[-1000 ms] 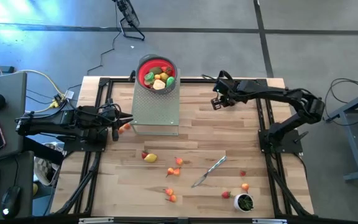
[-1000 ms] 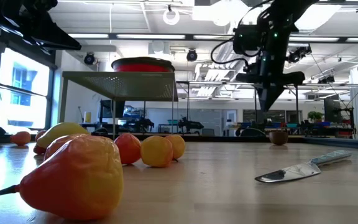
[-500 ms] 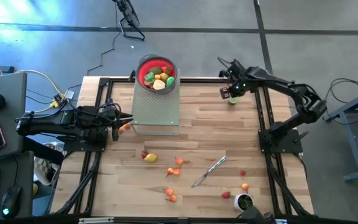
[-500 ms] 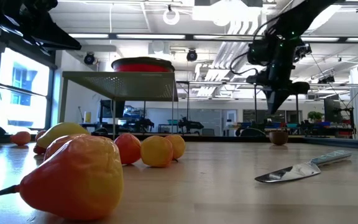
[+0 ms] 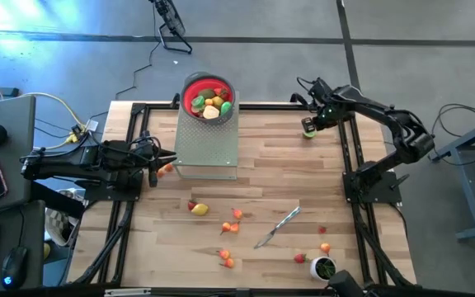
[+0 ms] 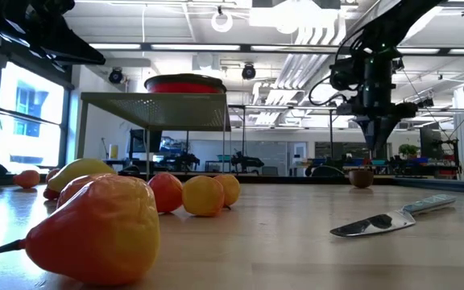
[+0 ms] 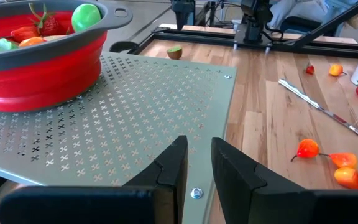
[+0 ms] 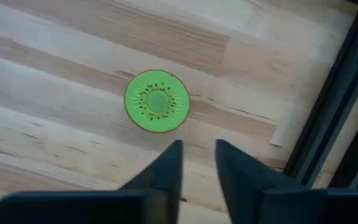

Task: Pick & Place Fruit
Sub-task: Put the half kiwi into the red strainer on the shelf

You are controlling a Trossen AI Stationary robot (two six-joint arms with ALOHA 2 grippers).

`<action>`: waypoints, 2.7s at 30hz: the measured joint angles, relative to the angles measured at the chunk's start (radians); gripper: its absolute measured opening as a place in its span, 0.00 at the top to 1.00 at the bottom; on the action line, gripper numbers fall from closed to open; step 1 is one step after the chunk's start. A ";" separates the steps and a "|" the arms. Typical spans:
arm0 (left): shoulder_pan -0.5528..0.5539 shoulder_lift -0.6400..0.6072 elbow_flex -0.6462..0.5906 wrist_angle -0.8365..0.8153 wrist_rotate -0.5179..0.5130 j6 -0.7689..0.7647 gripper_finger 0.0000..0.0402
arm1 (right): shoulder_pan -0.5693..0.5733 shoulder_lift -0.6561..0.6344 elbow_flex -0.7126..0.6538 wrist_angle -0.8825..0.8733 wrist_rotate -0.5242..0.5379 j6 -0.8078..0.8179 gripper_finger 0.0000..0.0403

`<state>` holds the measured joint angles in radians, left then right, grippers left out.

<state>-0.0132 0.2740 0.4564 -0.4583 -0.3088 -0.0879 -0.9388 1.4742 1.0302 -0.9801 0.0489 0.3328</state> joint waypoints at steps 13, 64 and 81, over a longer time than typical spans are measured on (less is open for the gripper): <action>0.000 0.000 0.000 0.000 0.000 0.000 0.83 | 0.029 0.000 0.000 0.054 0.005 0.088 0.24; 0.000 0.000 0.000 -0.024 -0.002 0.003 0.83 | 0.101 0.299 0.000 0.183 0.028 0.183 0.31; 0.000 0.000 0.000 -0.024 -0.001 0.003 0.83 | 0.101 0.288 0.000 0.185 0.027 0.160 0.38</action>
<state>-0.0134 0.2741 0.4564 -0.4820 -0.3096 -0.0845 -0.8375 1.7617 1.0302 -0.7949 0.0761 0.4927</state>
